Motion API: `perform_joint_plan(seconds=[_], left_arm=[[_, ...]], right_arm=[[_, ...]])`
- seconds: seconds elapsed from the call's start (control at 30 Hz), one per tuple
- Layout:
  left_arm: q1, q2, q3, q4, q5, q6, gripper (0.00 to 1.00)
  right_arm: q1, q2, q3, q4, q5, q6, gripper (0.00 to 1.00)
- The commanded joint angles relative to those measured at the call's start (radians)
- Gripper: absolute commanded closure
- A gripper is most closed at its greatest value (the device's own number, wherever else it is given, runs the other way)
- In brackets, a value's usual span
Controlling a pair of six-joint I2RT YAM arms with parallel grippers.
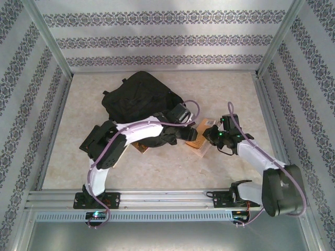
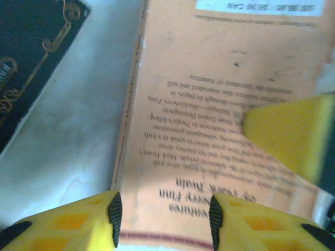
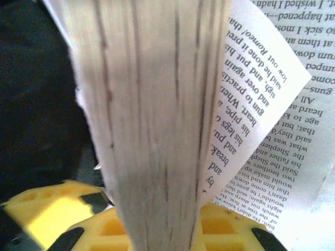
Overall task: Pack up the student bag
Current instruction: Pick up the book from the center of the table, then pass the book.
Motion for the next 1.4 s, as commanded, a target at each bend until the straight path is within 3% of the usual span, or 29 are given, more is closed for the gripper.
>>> perform_joint_plan(seconds=[0.0, 0.2, 0.4, 0.57, 0.7, 0.83, 0.93, 1.07, 1.37], left_arm=[[0.012, -0.14, 0.06, -0.077, -0.035, 0.022, 0.47], [0.057, -0.301, 0.068, -0.141, -0.066, 0.069, 0.4], [0.158, -0.404, 0.036, -0.211, -0.02, 0.146, 0.31], [0.232, -0.493, -0.083, -0.076, 0.221, 0.147, 0.24], [0.242, -0.513, -0.104, -0.06, 0.278, 0.165, 0.22], [0.281, -0.525, -0.187, 0.106, 0.433, 0.048, 0.23], [0.307, -0.539, -0.279, 0.343, 0.536, -0.101, 0.28], [0.318, -0.537, -0.343, 0.584, 0.623, -0.253, 0.44], [0.336, -0.529, -0.397, 0.818, 0.666, -0.408, 0.93]], right_arm=[[0.026, -0.078, 0.078, -0.084, 0.094, -0.093, 0.93], [0.065, -0.202, 0.139, -0.084, 0.047, -0.166, 0.95], [0.097, -0.251, 0.207, 0.008, -0.119, -0.216, 1.0], [0.159, -0.268, 0.239, 0.111, -0.241, -0.244, 1.0], [0.2, -0.236, 0.28, 0.159, -0.333, -0.23, 1.0], [0.245, -0.222, 0.298, 0.204, -0.395, -0.217, 1.0], [0.273, -0.215, 0.303, 0.221, -0.413, -0.214, 1.0], [0.276, -0.214, 0.298, 0.199, -0.359, -0.218, 1.0], [0.247, -0.209, 0.285, 0.15, -0.247, -0.207, 0.99]])
